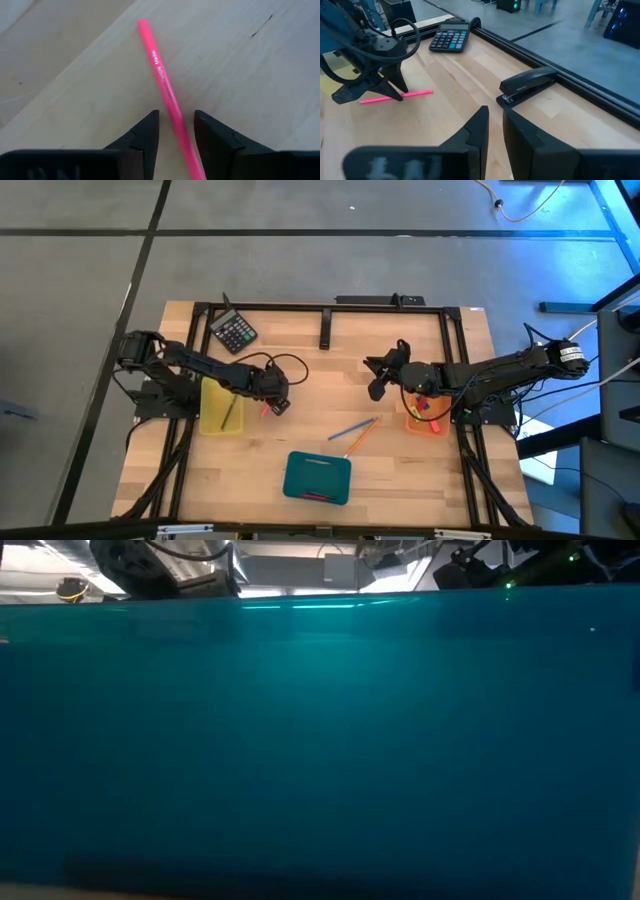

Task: Sort crayons/erasers/pens/pencils in bins
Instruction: Put the pink colored pencil into the yellow bin

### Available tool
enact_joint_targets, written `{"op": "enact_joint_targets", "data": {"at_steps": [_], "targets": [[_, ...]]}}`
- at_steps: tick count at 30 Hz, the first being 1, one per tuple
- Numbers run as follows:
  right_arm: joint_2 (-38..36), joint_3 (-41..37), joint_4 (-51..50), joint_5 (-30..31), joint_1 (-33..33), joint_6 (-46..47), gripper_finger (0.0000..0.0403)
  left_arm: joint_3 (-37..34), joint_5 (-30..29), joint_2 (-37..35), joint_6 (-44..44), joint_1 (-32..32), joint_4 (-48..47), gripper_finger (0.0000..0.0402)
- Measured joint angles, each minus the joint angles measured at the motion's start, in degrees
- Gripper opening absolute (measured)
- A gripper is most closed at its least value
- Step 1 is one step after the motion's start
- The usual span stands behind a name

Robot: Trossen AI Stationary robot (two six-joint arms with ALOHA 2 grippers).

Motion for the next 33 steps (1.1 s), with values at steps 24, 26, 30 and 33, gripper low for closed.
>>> {"op": "enact_joint_targets", "data": {"at_steps": [24,26,30,33], "targets": [[0.0,0.04,1.26,-1.31,-0.22,-2.39,0.006,5.45,-1.86,-10.33,-0.43,-1.23,-13.75,0.0009],[0.0,0.04,1.26,-1.38,-0.41,-2.33,0.006,7.15,-2.02,-13.17,-0.88,-2.79,-17.44,0.0007],[0.0,0.04,1.18,-1.36,-0.42,-2.34,0.006,10.1,-3.75,-19.24,-4.09,-7.08,-24.35,0.001],[0.0,0.04,1.16,-1.45,-0.42,-2.31,0.006,12.15,-5.13,-23.59,-7.45,-10.89,-29.51,0.0011]]}}
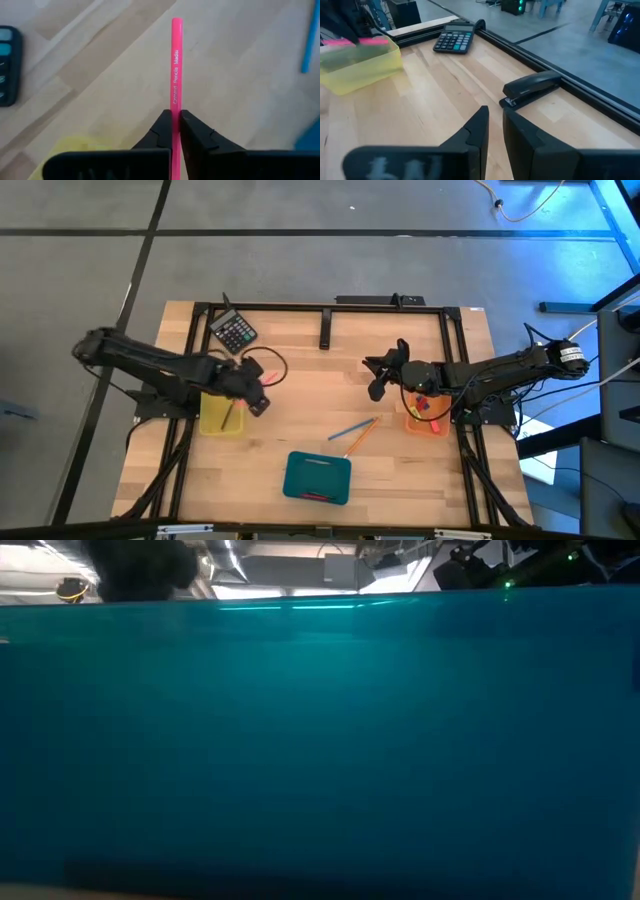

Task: Sort crayons/erasers/pens/pencils in bins
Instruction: Put the pink colored pencil into the yellow bin

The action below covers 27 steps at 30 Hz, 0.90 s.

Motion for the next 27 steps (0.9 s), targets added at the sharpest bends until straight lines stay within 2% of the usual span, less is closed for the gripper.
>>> {"op": "enact_joint_targets", "data": {"at_steps": [5,10,22,27], "targets": [[0.0,0.0,-0.47,-0.02,0.0,0.09,0.006,2.99,-2.59,-5.91,-6.86,-6.5,-9.48,0.0006],[0.0,0.0,-0.62,-0.01,0.0,0.09,0.006,3.46,-3.52,-9.45,-18.46,-12.05,-15.44,0.0005],[0.0,0.0,-0.41,1.56,-0.07,-0.06,0.006,3.46,-3.52,-6.31,-40.5,-22.44,-30.2,0.0008],[0.0,0.0,-0.53,1.58,-0.05,-0.2,0.006,3.46,-3.52,-3.79,-46.47,-24.79,-33.16,0.0006]]}}
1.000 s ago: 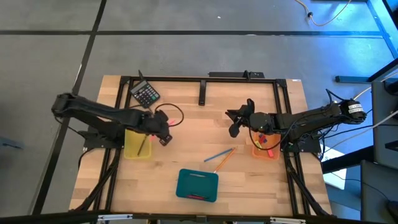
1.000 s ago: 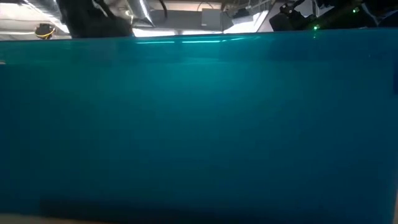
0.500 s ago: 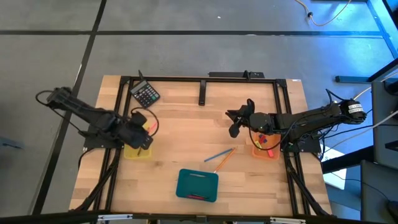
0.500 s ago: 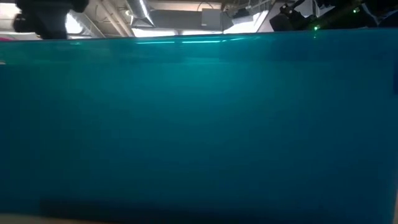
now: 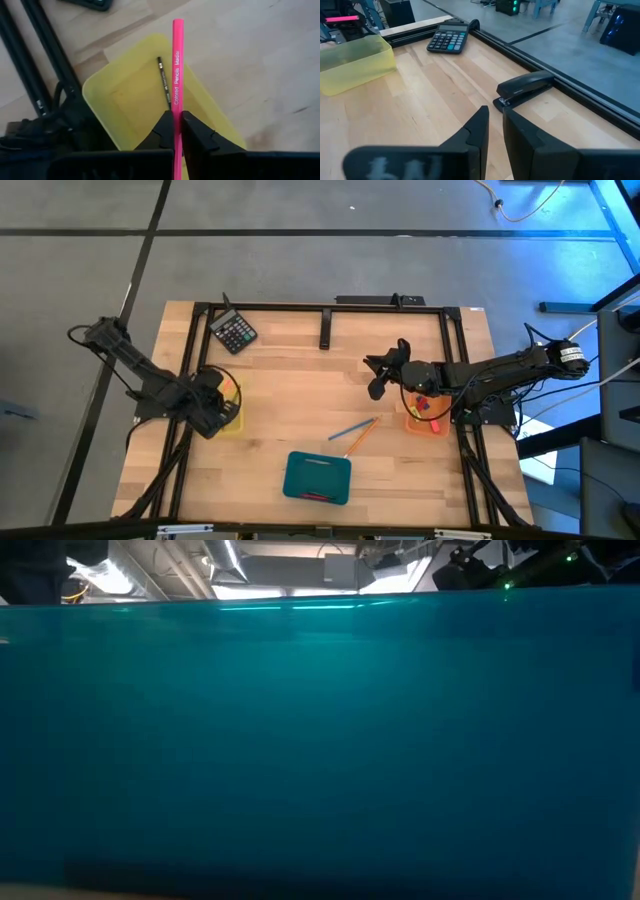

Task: Sort crayons/erasers/pens/pencils in bins
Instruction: Put the pink colored pencil into the yellow bin

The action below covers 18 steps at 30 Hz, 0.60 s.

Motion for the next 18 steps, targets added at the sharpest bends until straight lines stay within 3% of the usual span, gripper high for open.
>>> {"op": "enact_joint_targets", "data": {"at_steps": [18], "targets": [[0.0,-0.02,-0.1,0.02,0.0,-0.27,0.006,0.0,1.15,7.82,-4.18,-1.02,-0.42,0.0006]]}}
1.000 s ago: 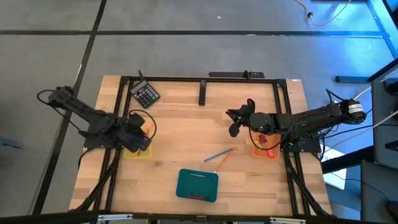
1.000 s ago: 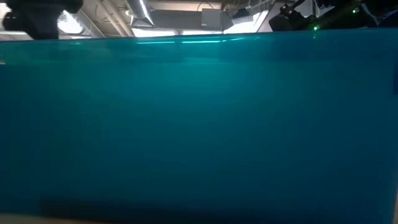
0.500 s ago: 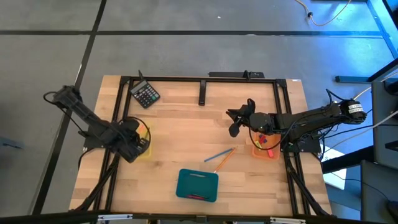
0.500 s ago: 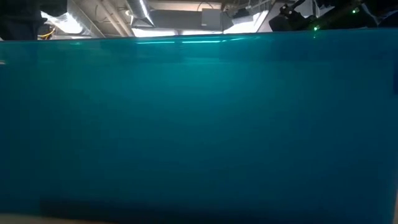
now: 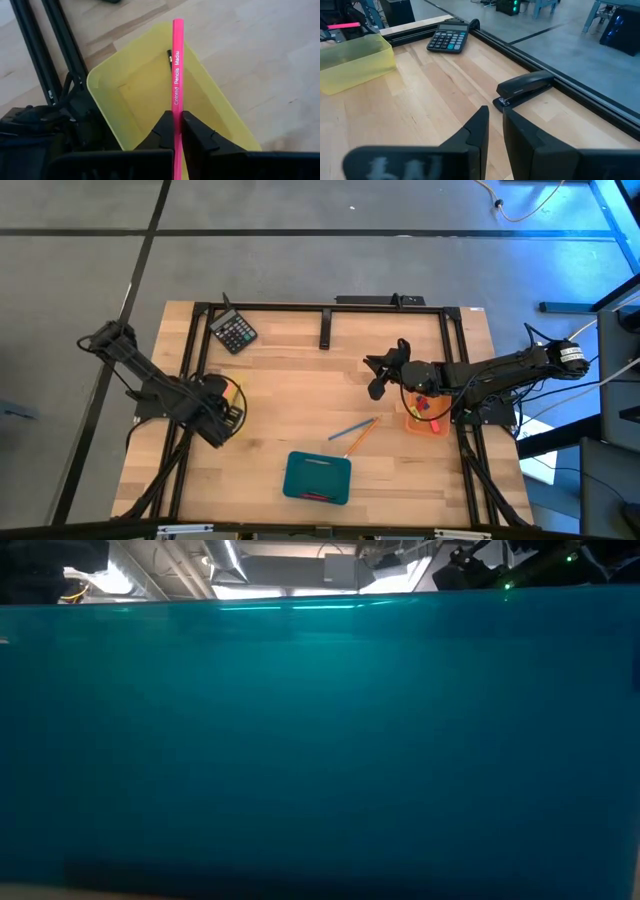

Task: Sort crayons/erasers/pens/pencils in bins
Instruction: Put the pink colored pencil into the yellow bin

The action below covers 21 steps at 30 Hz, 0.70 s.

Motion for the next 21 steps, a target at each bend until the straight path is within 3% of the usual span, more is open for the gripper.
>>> {"op": "enact_joint_targets", "data": {"at_steps": [16,21], "targets": [[0.0,0.0,-0.57,-0.02,-0.02,0.2,0.006,-0.14,1.5,4.73,-2.56,0.04,-1.58,0.0014],[0.0,0.0,-0.61,-0.02,-0.01,0.2,0.006,-3.34,0.46,6.15,-6.02,0.09,-1.22,0.0016]]}}
